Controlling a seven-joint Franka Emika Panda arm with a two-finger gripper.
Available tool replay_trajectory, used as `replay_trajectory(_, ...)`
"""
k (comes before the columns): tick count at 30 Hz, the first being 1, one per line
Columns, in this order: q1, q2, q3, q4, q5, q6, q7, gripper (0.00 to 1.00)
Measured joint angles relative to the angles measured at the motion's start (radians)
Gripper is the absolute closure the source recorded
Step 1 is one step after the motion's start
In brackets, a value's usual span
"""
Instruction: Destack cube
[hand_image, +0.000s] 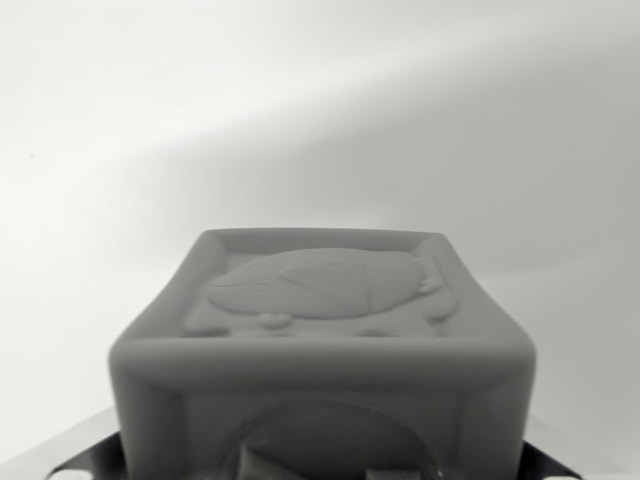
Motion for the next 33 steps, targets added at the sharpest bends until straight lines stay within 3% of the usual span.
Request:
replay_trajectory(7,-0.008,0.056,0.013,0.009,0.025,0.047,-0.018,1.00)
replay_trajectory(15,-0.023,0.112,0.032,0.020,0.042,0.092,-0.033,1.00)
replay_trajectory(33,-0.057,0.194,0.068,0.040,0.050,0.155,-0.039,1.00)
